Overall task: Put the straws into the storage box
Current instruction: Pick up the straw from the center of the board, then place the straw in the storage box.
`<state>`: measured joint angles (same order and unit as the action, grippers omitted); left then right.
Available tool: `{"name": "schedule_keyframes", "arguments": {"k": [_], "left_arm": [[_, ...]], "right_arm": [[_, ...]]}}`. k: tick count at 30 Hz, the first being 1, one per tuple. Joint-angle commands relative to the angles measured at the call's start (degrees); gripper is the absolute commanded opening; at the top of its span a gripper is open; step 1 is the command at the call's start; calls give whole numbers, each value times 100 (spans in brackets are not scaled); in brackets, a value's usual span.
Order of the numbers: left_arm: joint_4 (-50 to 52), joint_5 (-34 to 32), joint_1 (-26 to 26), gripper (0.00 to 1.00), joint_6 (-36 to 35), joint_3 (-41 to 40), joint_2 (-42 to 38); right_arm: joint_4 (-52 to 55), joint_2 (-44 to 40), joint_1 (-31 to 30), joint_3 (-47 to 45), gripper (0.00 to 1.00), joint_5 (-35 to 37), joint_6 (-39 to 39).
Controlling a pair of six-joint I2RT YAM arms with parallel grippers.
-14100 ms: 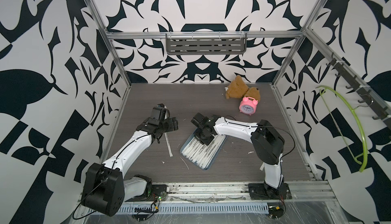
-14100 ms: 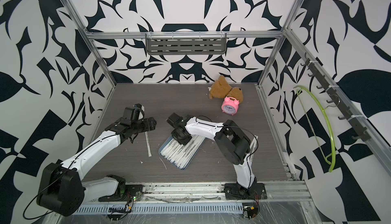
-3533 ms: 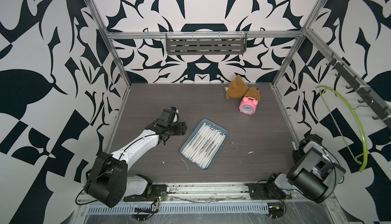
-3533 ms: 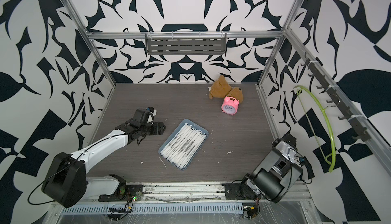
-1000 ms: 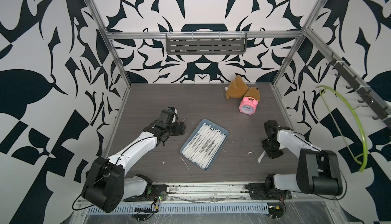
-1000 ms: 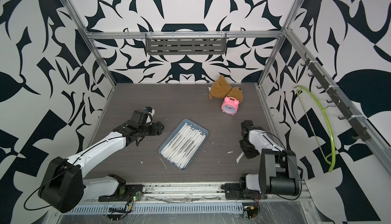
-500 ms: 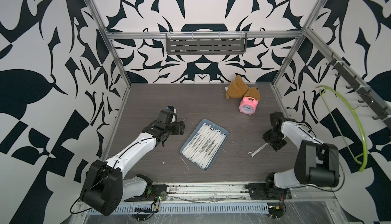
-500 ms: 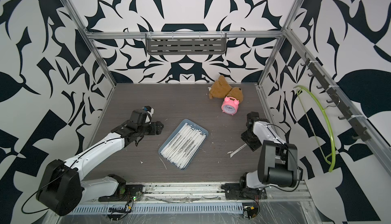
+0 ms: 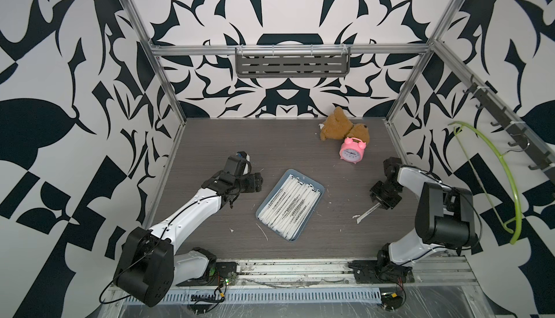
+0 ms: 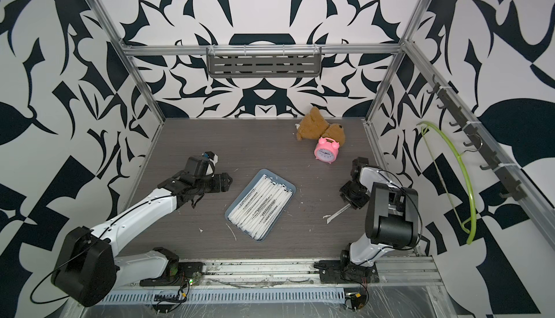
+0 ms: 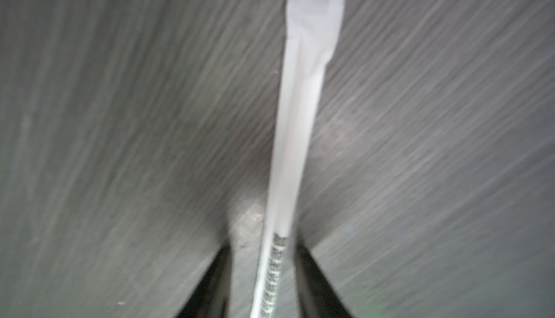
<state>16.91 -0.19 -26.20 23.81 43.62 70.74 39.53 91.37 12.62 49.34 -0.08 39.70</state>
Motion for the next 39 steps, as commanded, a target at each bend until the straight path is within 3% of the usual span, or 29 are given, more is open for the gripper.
{"name": "schedule_keyframes", "arguments": {"k": [1, 6, 12, 18, 23, 32, 34, 39], "left_arm": [[163, -35, 18, 80, -15, 59, -106], [161, -43, 20, 80, -43, 20, -92], [173, -77, 18, 80, -79, 16, -116], [268, -204, 18, 80, -42, 25, -121], [367, -254, 21, 80, -26, 32, -160], [481, -322, 20, 80, 61, 0, -182], [501, -332, 18, 80, 80, -35, -218], [545, -339, 18, 81, 44, -78, -297]], "right_arm": [[29, -101, 6, -259, 29, 109, 270], [49, -429, -127, -499, 20, 65, 509], [234, -783, -797, -464, 11, 68, 955], [551, -1052, -1981, -148, 7, 80, 1793], [972, -1271, -3360, 543, 6, 524, 2764], [724, -373, -6113, 1823, 1, 1496, 5160], [641, -37, -6346, 2112, 0, 1667, 5318], [344, 856, -6560, 2589, 0, 1197, 5375]]}}
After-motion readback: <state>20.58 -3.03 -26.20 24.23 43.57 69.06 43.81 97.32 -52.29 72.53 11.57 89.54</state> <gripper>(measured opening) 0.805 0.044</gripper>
